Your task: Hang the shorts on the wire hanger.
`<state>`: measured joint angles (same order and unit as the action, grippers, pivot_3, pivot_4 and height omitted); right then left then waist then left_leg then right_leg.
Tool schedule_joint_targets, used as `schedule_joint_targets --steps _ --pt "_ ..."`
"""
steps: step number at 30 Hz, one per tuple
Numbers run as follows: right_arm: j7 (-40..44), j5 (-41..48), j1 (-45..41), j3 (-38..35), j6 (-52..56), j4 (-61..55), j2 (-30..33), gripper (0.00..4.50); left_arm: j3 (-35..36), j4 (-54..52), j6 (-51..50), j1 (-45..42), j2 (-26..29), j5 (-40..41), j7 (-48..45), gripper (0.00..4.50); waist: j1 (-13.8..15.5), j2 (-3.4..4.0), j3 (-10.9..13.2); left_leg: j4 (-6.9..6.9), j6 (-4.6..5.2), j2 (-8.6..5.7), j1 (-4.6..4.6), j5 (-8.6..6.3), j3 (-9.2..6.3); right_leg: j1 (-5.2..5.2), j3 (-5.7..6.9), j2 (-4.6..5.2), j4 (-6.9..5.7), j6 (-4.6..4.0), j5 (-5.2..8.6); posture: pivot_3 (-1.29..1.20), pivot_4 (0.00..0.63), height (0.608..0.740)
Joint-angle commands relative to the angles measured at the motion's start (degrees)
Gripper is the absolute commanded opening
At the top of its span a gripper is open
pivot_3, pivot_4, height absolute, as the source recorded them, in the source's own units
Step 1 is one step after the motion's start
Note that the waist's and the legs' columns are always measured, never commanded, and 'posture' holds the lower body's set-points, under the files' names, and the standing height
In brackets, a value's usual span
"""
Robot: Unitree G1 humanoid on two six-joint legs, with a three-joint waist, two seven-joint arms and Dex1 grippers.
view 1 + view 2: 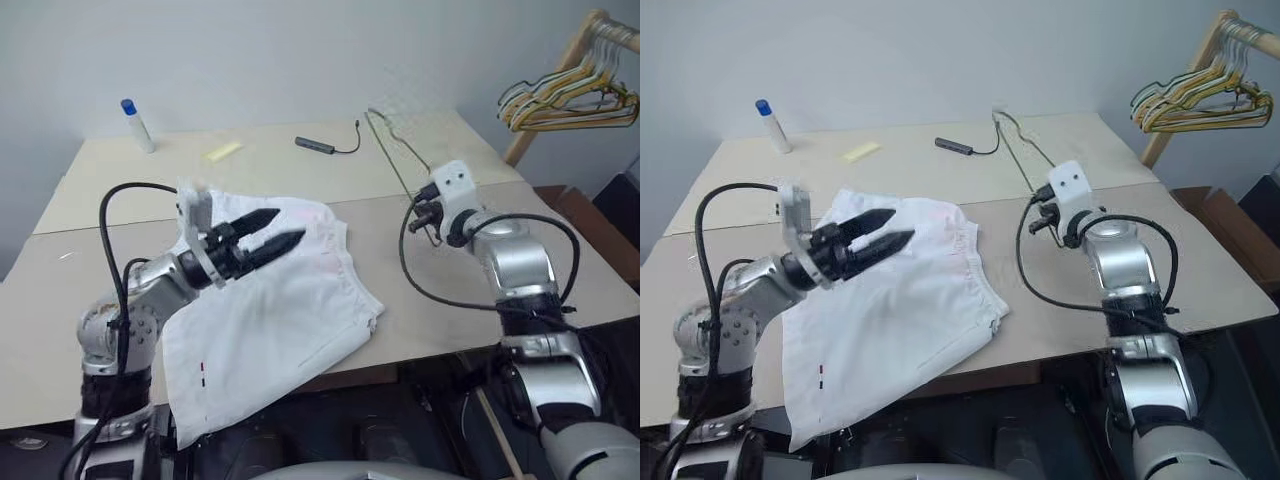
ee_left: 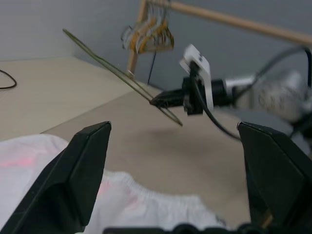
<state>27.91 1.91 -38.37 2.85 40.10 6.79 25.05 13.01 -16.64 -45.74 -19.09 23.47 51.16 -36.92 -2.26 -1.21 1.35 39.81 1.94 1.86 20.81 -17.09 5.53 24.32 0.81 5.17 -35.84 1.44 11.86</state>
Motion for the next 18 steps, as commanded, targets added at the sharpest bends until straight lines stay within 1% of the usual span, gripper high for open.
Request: schedule_joint_targets --steps 1,4,6,11,16,18 --pt "2.0 1.5 1.3 2.0 -3.5 -11.9 -0.8 0.03 4.8 3.9 -3.5 -4.6 -5.9 8.6 10.8 4.50 0.1 -0.01 0.0 0.01 0.00 -0.02 -0.01 0.00 -0.03 -0.05 0.02 0.01 0.02 0.02 -0.01 0.03 0.000 0.740" --pt "2.0 1.6 1.8 4.3 -5.2 -16.3 -2.6 0.03 8.5 7.2 -2.5 -8.7 -12.0 13.9 19.9 4.50 0.2 -0.05 0.0 0.09 0.00 -0.06 0.01 0.01 -0.04 -0.06 0.03 0.03 0.02 0.05 -0.05 0.02 0.000 0.740" --pt "1.9 2.0 2.2 5.5 -6.6 -18.3 -4.3 0.03 9.0 8.2 -1.5 -10.7 -13.8 13.9 23.3 4.50 0.3 -0.09 0.0 0.10 -0.01 -0.06 0.01 0.01 -0.07 -0.08 0.04 0.02 0.03 0.04 -0.06 0.02 0.000 0.740" --pt "2.8 0.3 4.3 9.8 -9.5 -21.7 -4.8 0.03 8.7 10.0 -0.3 -13.4 -14.7 12.5 26.7 4.50 0.2 -0.09 0.0 0.08 -0.07 -0.12 0.03 0.04 -0.06 -0.07 0.07 0.00 0.08 0.02 -0.06 0.02 0.000 0.740" --pt "3.3 -1.0 5.8 12.2 -11.1 -22.3 -4.6 0.03 8.1 10.9 3.0 -14.1 -15.2 10.0 28.2 4.50 0.2 -0.09 0.0 0.08 -0.09 -0.14 0.05 0.05 -0.05 -0.08 0.10 0.00 0.12 0.02 -0.06 0.02 0.000 0.740" --pt "3.5 -2.3 6.3 13.4 -12.2 -22.3 -4.0 0.00 8.0 11.3 3.2 -14.0 -15.2 9.9 28.7 4.12 0.2 -0.09 0.0 0.08 -0.11 -0.14 0.05 0.06 -0.05 -0.08 0.10 0.00 0.12 0.01 -0.07 0.02 0.000 0.740"
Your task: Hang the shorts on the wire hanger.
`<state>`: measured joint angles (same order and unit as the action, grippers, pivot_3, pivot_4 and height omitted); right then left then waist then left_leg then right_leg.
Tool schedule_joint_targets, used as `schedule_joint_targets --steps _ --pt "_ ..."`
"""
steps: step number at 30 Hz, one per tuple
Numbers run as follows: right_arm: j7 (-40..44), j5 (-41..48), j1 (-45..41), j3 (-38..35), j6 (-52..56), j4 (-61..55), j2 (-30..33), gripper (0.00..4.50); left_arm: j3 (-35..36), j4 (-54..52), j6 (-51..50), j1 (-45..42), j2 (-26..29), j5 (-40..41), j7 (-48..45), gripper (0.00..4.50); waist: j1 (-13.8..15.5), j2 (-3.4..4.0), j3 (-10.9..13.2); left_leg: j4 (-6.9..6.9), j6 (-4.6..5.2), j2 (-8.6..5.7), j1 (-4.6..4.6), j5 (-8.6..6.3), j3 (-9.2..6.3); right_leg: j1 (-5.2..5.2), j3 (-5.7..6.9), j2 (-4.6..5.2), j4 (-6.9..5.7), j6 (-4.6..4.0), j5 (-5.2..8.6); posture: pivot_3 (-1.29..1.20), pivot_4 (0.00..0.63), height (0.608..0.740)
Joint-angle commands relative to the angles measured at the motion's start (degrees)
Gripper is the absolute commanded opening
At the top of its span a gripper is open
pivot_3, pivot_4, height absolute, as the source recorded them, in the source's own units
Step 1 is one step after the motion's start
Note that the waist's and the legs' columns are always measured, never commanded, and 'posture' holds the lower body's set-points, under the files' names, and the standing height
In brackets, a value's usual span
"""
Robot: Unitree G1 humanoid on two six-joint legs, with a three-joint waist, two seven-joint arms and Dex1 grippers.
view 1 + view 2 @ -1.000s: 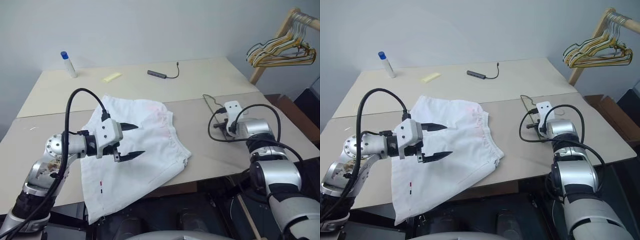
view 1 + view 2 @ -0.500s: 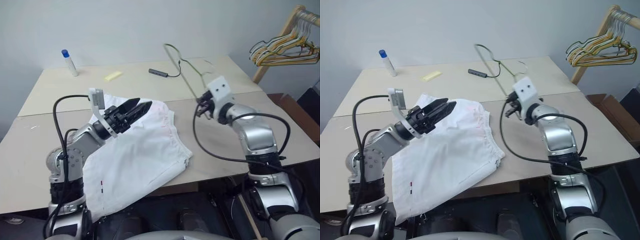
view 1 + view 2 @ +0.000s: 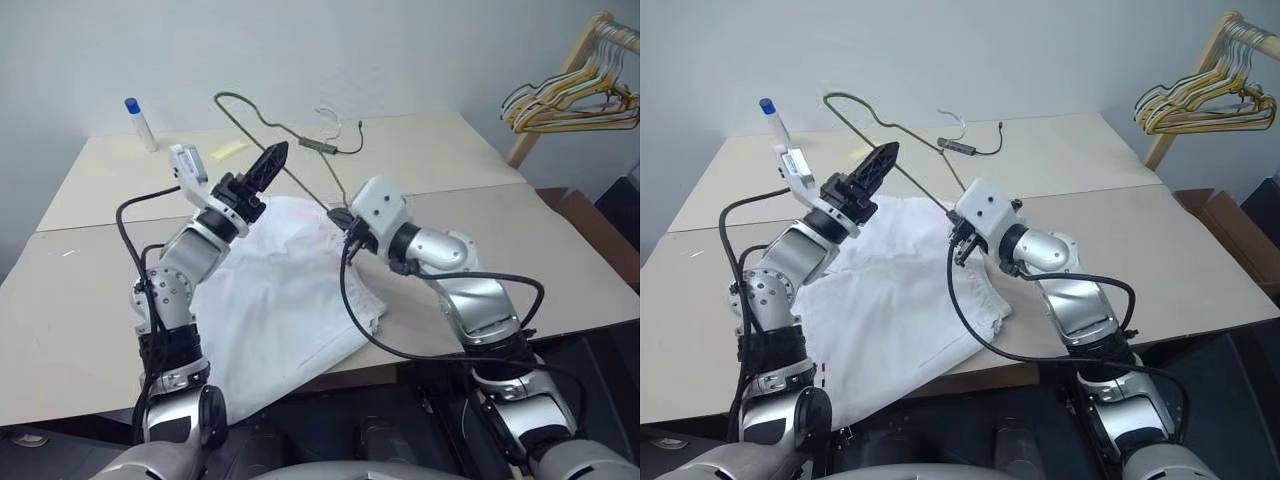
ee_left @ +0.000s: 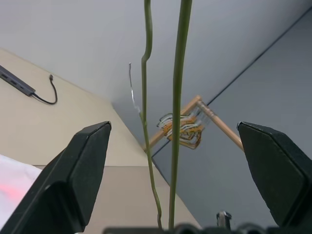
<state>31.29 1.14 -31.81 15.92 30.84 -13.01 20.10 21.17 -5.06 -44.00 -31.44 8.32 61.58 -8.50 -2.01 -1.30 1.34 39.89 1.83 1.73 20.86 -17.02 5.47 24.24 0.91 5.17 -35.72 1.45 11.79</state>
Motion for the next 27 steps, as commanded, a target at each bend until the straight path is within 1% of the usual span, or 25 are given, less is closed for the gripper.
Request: schedule_joint_targets --steps 1,5,6,13,18,21,24,27 --pt "0.1 -1.9 0.0 0.7 -3.3 -2.4 1.1 0.00 -0.4 -0.2 1.5 -1.4 0.1 -0.8 0.3 3.88 0.0 0.00 0.0 0.00 0.00 0.00 0.00 0.00 0.00 0.00 0.01 0.00 0.00 0.00 0.00 0.02 0.000 0.740" --pt "-0.7 -3.7 0.4 1.7 -5.0 -1.8 1.1 0.00 0.3 0.6 1.3 -1.3 -0.5 -0.1 1.8 2.68 0.0 0.00 0.0 0.00 -0.01 0.00 0.00 0.01 -0.01 0.00 0.01 0.00 0.00 0.00 0.00 0.02 0.000 0.740" --pt "-0.7 -4.4 0.5 2.1 -5.8 -1.6 1.3 0.00 0.5 0.9 1.3 -1.3 -0.7 0.0 2.3 2.28 0.0 0.00 0.0 0.00 -0.01 0.00 0.00 0.01 -0.01 0.00 0.01 0.00 0.00 0.00 0.00 0.02 0.000 0.740" --pt "-3.1 -9.6 1.1 3.6 -13.5 0.0 1.2 0.00 0.2 1.8 1.3 -1.8 -0.8 -0.4 3.2 0.02 0.0 -0.06 0.0 0.00 -0.01 -0.01 0.00 0.01 -0.02 -0.01 0.02 0.00 0.01 0.00 0.00 0.02 0.000 0.740" --pt "-3.2 -12.0 1.0 3.7 -17.5 1.2 1.4 0.00 -0.9 1.4 2.5 -1.4 -0.1 -2.7 2.6 0.02 0.0 -0.09 0.0 -0.01 -0.03 -0.01 0.00 0.02 -0.02 -0.01 0.02 0.00 0.03 0.00 0.00 0.02 0.000 0.740" --pt "-3.4 -13.6 0.9 3.8 -19.9 1.8 1.8 0.79 -2.6 0.1 4.0 -0.8 0.9 -5.1 0.6 0.00 0.0 -0.09 0.0 -0.01 -0.04 -0.02 0.00 0.02 -0.02 -0.01 0.02 0.00 0.04 0.00 0.00 0.02 0.000 0.740" --pt "-3.4 -14.2 0.8 3.3 -21.3 2.1 1.8 1.82 -2.3 -0.3 5.5 -0.7 1.2 -5.0 -2.2 0.00 -0.1 -0.09 0.0 -0.02 -0.05 -0.01 0.00 0.03 -0.02 -0.01 0.02 -0.01 0.04 0.00 0.00 0.02 0.000 0.740" --pt "-1.3 -11.0 0.7 1.0 -20.9 1.0 2.0 2.77 -1.5 0.5 6.2 -1.2 2.9 -4.9 -5.8 0.00 -0.1 -0.09 0.0 -0.02 -0.06 0.00 0.00 0.03 -0.02 -0.01 0.03 -0.01 0.05 0.00 0.00 0.02 0.000 0.740"
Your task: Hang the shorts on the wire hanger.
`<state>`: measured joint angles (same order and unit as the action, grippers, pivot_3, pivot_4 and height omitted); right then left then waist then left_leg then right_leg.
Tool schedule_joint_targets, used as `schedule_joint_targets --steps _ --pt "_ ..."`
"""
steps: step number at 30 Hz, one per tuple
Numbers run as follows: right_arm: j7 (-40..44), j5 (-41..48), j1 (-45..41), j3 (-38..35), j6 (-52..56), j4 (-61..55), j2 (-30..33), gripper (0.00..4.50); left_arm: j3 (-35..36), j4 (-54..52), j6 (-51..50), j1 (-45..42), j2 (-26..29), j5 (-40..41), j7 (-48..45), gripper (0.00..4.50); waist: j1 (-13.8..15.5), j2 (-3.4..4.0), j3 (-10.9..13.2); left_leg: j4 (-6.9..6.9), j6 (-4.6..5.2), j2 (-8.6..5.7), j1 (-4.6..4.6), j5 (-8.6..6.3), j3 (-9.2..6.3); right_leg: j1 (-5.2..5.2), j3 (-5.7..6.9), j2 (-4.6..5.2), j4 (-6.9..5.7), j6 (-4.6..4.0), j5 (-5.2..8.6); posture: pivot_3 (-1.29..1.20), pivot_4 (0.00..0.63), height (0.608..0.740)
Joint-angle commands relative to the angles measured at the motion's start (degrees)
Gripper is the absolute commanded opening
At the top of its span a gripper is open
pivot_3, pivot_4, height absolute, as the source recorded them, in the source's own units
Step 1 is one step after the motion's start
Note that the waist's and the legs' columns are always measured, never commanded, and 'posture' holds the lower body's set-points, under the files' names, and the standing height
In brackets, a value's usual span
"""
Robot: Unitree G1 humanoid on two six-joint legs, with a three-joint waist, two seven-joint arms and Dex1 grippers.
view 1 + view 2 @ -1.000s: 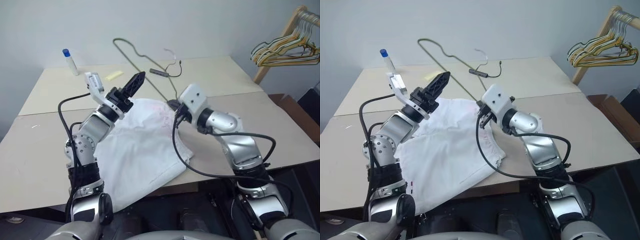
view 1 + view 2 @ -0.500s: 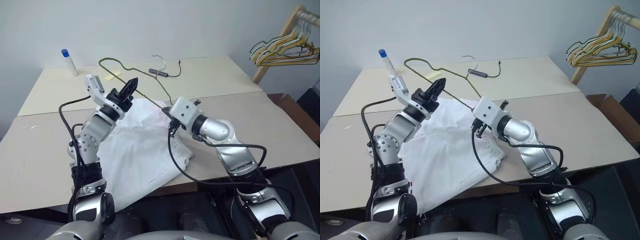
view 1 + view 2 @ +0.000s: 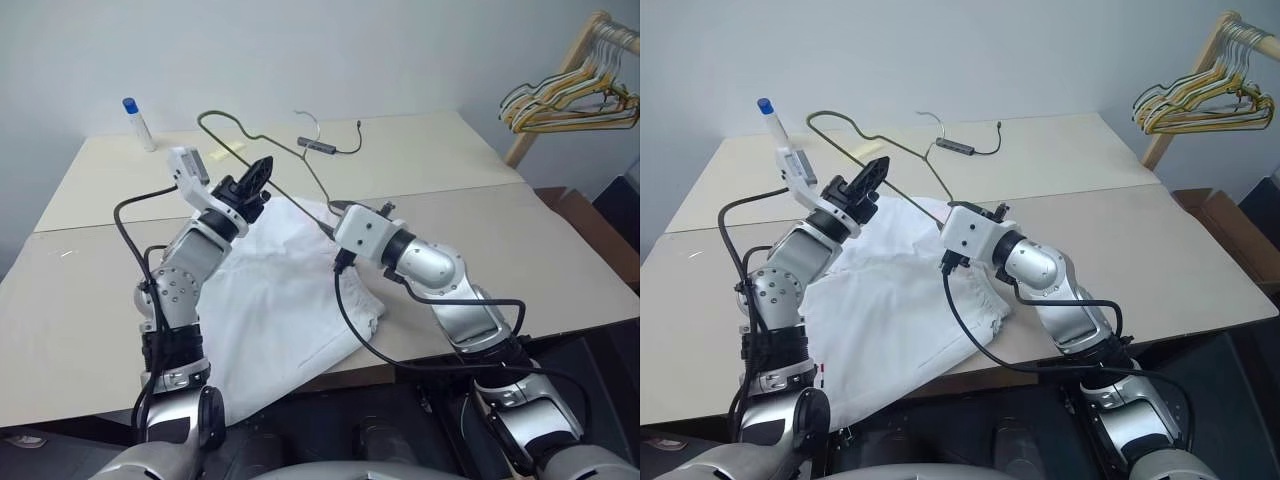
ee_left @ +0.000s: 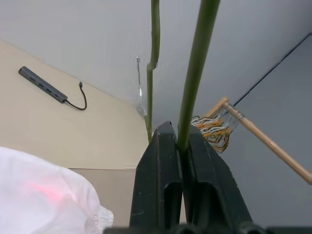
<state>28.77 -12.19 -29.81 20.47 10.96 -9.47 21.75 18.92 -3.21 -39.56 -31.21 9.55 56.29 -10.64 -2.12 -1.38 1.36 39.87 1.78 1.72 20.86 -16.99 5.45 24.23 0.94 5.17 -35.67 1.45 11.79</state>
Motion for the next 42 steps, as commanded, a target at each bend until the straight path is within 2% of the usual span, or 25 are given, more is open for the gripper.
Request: schedule_joint_targets --steps 1,3,5,8,11,13,15,19,28,42 --pt "4.2 8.3 -1.0 -6.3 3.2 -4.5 -0.2 3.13 1.1 -1.5 1.6 -1.5 3.2 0.8 -6.2 0.00 0.0 0.00 0.0 0.00 0.00 0.00 0.01 0.00 0.00 0.00 0.00 0.00 0.00 0.00 0.00 0.02 0.000 0.740" --pt "9.5 18.8 -0.9 -10.8 11.6 -7.6 -0.5 3.79 1.6 -1.3 1.0 -1.7 5.9 2.0 -10.6 0.00 -0.1 -0.01 0.0 0.00 0.01 0.01 0.02 0.00 -0.01 0.01 0.02 -0.02 0.00 0.00 0.00 0.02 0.000 0.740" --pt "17.1 29.1 -1.6 -15.2 19.8 -9.5 3.1 4.47 2.1 -1.2 0.2 -1.9 10.3 3.1 -17.7 0.00 0.0 -0.01 0.0 0.00 0.03 0.06 0.02 -0.02 -0.01 0.01 0.04 -0.02 0.01 0.00 0.00 0.02 0.000 0.740" --pt "25.9 40.5 -4.3 -19.5 30.2 -9.2 9.5 4.47 3.9 0.7 -1.6 -3.0 16.0 5.9 -25.5 0.00 -0.1 0.00 0.0 0.01 0.10 0.07 0.05 -0.06 -0.02 -0.01 0.11 0.00 0.08 -0.01 0.00 0.02 0.000 0.740" --pt "32.1 48.8 -8.1 -20.5 40.2 -5.7 14.6 4.47 5.5 2.5 -4.3 -3.3 21.0 10.0 -35.4 0.00 -0.1 0.00 0.0 0.00 0.14 0.10 0.05 -0.08 -0.03 -0.01 0.17 -0.01 0.15 -0.01 0.00 0.01 0.000 0.740" --pt "36.0 53.5 -10.7 -19.8 46.8 -2.0 16.4 4.47 6.2 3.0 -5.6 -2.9 23.7 12.5 -43.8 0.00 -0.4 0.00 0.0 -0.04 0.14 0.12 0.03 -0.08 -0.02 0.00 0.17 -0.04 0.16 -0.03 0.01 0.01 0.000 0.740" --pt "38.3 56.7 -12.3 -19.0 50.7 0.9 16.5 4.47 6.3 4.1 -7.1 -3.1 25.1 14.3 -48.5 0.00 -0.4 0.00 0.0 -0.06 0.14 0.14 0.02 -0.08 -0.02 -0.02 0.19 -0.05 0.20 -0.04 0.01 0.01 0.000 0.740" --pt "39.3 58.2 -14.8 -15.8 55.4 6.0 14.3 4.47 5.6 4.8 -7.9 -3.5 25.5 15.2 -53.2 0.00 -0.3 0.00 0.0 -0.04 0.14 0.12 0.06 -0.08 -0.03 -0.02 0.19 -0.04 0.20 -0.03 0.00 0.01 0.000 0.740" --pt "37.4 58.6 -17.3 -13.6 58.4 7.9 8.6 4.47 3.7 4.5 -4.7 -3.9 22.5 12.1 -54.3 0.00 -0.1 0.00 0.0 -0.02 0.12 0.11 0.26 -0.07 -0.07 0.08 0.24 -0.01 0.26 0.00 -0.02 0.02 0.000 0.740" --pt "34.9 59.4 -18.0 -13.0 59.0 6.7 7.3 4.47 3.1 4.8 -3.2 -3.3 19.7 10.6 -54.4 0.00 -0.1 0.00 0.0 -0.02 0.13 0.11 0.28 -0.08 -0.07 0.07 0.27 -0.01 0.33 0.03 -0.04 0.01 0.000 0.740"
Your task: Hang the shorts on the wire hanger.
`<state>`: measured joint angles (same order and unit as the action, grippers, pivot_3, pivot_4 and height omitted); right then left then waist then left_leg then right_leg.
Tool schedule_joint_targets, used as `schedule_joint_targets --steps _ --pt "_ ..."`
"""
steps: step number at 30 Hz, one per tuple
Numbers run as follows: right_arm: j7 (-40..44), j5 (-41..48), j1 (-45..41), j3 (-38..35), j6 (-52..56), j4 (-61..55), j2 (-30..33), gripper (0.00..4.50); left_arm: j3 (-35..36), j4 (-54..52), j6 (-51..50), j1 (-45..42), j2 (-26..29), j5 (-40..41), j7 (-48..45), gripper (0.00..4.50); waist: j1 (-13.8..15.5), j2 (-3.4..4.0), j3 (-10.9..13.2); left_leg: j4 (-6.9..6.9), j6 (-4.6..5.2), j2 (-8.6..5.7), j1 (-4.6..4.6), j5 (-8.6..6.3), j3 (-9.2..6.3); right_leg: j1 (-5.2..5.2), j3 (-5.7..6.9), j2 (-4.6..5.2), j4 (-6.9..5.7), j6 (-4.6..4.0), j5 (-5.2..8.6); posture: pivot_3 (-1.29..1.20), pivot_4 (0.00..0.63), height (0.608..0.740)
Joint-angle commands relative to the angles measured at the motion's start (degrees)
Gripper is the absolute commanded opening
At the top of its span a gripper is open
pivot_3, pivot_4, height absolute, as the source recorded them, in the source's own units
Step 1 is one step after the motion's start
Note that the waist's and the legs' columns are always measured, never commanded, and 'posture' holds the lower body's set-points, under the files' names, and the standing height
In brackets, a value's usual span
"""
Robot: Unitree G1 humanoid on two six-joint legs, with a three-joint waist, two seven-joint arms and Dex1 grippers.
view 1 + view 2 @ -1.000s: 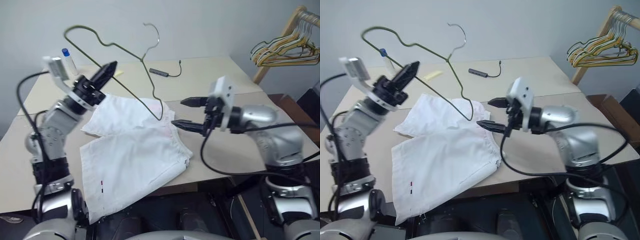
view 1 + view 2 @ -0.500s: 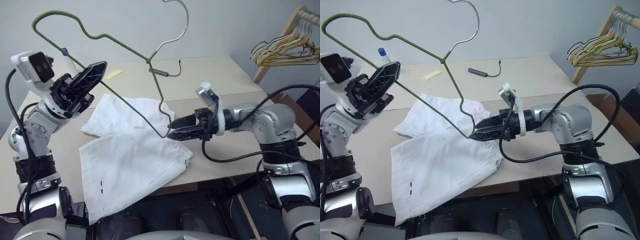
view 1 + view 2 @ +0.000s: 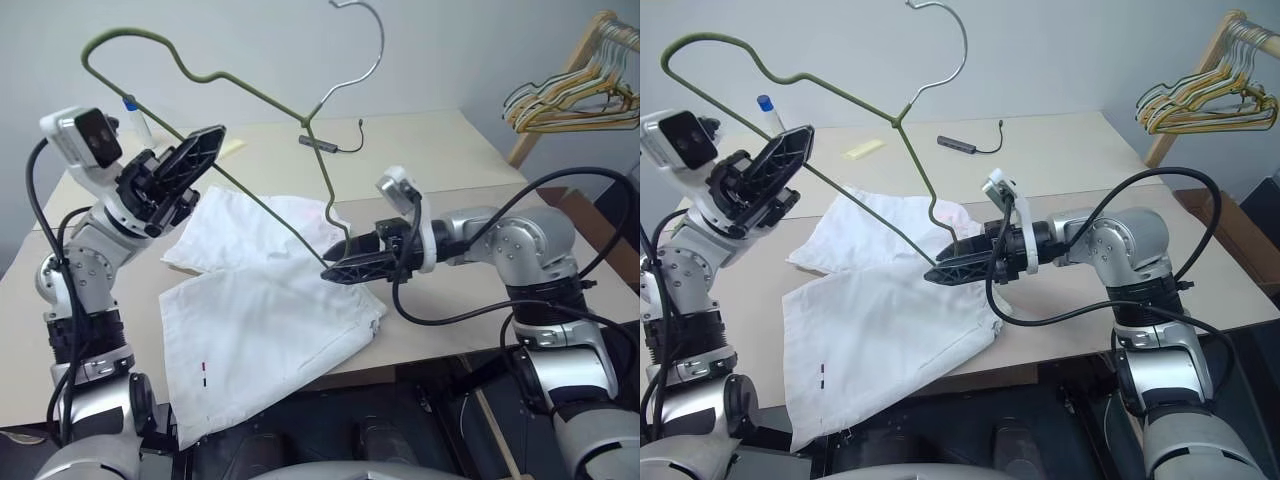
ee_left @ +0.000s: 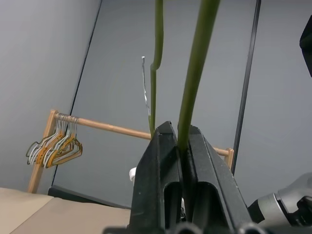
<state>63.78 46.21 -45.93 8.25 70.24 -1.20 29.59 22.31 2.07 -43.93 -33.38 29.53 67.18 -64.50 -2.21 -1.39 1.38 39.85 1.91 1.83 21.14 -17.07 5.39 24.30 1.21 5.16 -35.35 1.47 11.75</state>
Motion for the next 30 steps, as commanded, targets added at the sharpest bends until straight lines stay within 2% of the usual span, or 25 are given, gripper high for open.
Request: schedule_joint_targets --steps 1,4,7,14,15,18,19,22,26,27,30 --pt "-0.4 1.3 -2.0 -1.1 0.0 -1.1 -1.0 4.30 -0.4 -0.4 1.1 -1.1 -0.4 -0.5 -0.6 0.00 0.0 0.00 0.0 0.00 0.00 0.00 0.00 0.00 0.00 0.00 0.00 0.00 0.00 0.00 0.00 0.01 0.000 0.740" --pt "-1.0 1.3 -2.5 -1.6 0.1 -0.3 -1.6 3.62 -0.6 -0.1 0.6 -1.2 -0.7 -0.6 -0.1 0.00 0.0 0.00 0.0 0.00 -0.01 0.00 0.00 0.00 0.00 0.00 0.00 -0.01 -0.01 0.00 0.00 0.01 0.000 0.740" --pt "-0.8 1.2 -2.8 -1.6 -0.2 0.0 -1.6 2.71 -1.0 -0.4 0.1 -1.1 -0.8 -0.7 0.5 0.00 0.0 0.00 0.0 0.00 0.00 0.00 0.00 0.00 0.00 0.00 -0.01 0.00 0.00 0.00 -0.01 0.01 0.000 0.740" --pt "-0.8 1.0 -2.4 -1.4 -0.3 -0.1 -1.2 0.25 -0.6 -0.6 1.3 -0.7 -1.5 -1.5 0.9 0.00 0.0 0.00 0.0 0.00 0.00 0.00 0.01 0.00 -0.01 0.00 0.01 0.00 0.02 0.01 -0.01 0.01 0.000 0.740" --pt "-0.8 0.9 -2.3 -1.3 -0.3 0.0 -1.2 0.02 -0.5 -0.7 1.5 -0.6 -1.7 -1.7 1.2 0.00 0.0 0.00 0.0 0.00 0.00 0.00 0.01 0.00 -0.01 0.00 0.00 0.00 0.01 0.01 -0.01 0.01 0.000 0.740" --pt "-1.1 0.6 -2.2 -1.4 -0.7 -0.3 -1.2 0.02 -1.1 -0.9 2.8 0.1 -1.9 -3.6 1.4 0.00 0.0 0.00 0.0 0.00 0.00 0.00 0.01 0.00 -0.03 0.00 0.01 0.00 0.01 0.01 -0.01 0.01 0.000 0.740" --pt "-1.2 0.4 -2.1 -1.4 -0.9 -0.4 -1.2 0.00 -1.6 -0.9 3.0 0.4 -1.8 -4.4 1.3 0.55 0.0 0.00 0.0 0.00 0.00 0.00 0.00 0.00 -0.03 -0.01 0.02 0.00 0.00 0.01 -0.01 0.01 0.000 0.740" --pt "-1.7 0.9 -2.3 -2.3 -0.8 -0.5 -1.5 0.00 -3.9 -0.9 4.2 1.3 -1.6 -8.1 2.1 1.37 0.0 0.00 0.0 0.00 -0.01 0.00 0.00 0.00 -0.02 -0.01 0.02 0.00 0.00 0.00 -0.01 0.00 0.000 0.740" --pt "-3.4 2.1 -2.6 -4.8 0.0 0.1 -1.6 0.00 -12.0 0.5 7.4 2.9 0.9 -20.6 4.8 2.71 0.1 0.00 0.0 0.00 -0.01 -0.03 0.01 0.01 0.00 -0.02 0.03 0.00 0.00 0.00 -0.01 0.00 0.000 0.740" --pt "-3.8 2.2 -2.4 -5.4 0.3 0.2 -1.4 0.00 -14.0 1.4 8.4 3.4 1.5 -23.5 4.8 2.91 0.1 0.00 0.0 0.00 -0.01 -0.03 0.01 0.01 0.00 -0.02 0.04 0.00 0.01 0.00 -0.01 0.00 0.000 0.740" --pt "-5.4 0.6 -0.1 -5.9 1.0 0.2 1.7 0.00 -20.0 4.8 13.2 5.6 3.6 -31.9 2.8 3.87 0.1 0.06 0.0 0.00 -0.01 -0.02 0.02 0.00 0.01 -0.02 0.06 0.01 0.04 0.00 -0.01 0.00 0.000 0.740"
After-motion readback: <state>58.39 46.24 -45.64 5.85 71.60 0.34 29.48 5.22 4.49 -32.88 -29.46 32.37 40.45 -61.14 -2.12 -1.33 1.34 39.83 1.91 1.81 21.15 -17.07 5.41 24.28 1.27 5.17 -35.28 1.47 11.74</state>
